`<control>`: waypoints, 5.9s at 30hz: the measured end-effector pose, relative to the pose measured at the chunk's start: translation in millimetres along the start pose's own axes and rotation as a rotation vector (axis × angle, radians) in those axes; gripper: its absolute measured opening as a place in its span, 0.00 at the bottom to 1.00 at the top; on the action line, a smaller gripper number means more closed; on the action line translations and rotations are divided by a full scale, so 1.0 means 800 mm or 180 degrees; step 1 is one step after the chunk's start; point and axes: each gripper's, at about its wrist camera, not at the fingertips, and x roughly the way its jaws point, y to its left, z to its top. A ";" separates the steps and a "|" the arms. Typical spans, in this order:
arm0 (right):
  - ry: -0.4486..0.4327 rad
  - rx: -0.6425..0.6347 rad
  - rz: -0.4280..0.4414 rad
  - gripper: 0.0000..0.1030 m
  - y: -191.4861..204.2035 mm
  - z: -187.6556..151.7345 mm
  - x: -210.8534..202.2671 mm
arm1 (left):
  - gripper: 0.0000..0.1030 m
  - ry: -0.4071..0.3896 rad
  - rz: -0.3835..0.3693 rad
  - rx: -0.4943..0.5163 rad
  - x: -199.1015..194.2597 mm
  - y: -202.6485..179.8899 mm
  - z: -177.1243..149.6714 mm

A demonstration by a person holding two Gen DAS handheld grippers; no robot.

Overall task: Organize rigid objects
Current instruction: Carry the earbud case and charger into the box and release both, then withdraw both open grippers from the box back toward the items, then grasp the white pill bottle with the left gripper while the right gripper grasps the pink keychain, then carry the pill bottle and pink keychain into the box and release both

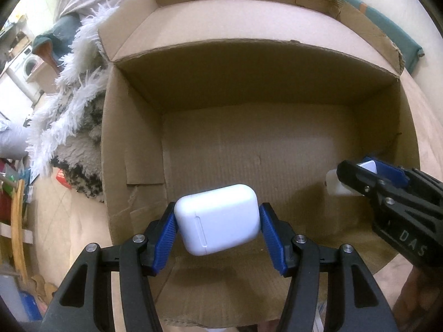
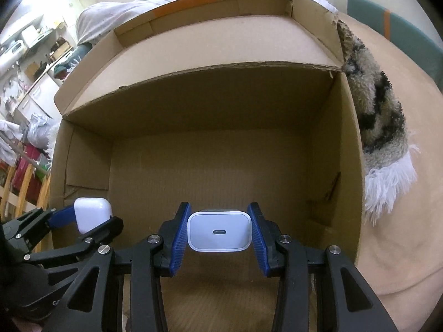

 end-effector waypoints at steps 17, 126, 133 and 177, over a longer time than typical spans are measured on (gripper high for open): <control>-0.0218 0.0131 0.0357 0.77 -0.003 0.010 -0.021 | 0.62 -0.0016 -0.0001 0.0068 -0.011 -0.012 0.004; 0.1516 -0.0148 -0.0269 0.52 -0.001 -0.173 0.035 | 0.24 0.0914 -0.0211 -0.0524 0.015 0.087 -0.112; 0.1276 -0.0148 -0.0152 0.37 0.005 -0.171 0.013 | 0.24 0.0819 -0.0201 -0.0561 0.004 0.106 -0.120; -0.0370 -0.0072 0.0493 0.38 0.008 -0.020 -0.123 | 0.24 -0.0367 0.0080 -0.0273 -0.137 0.048 -0.018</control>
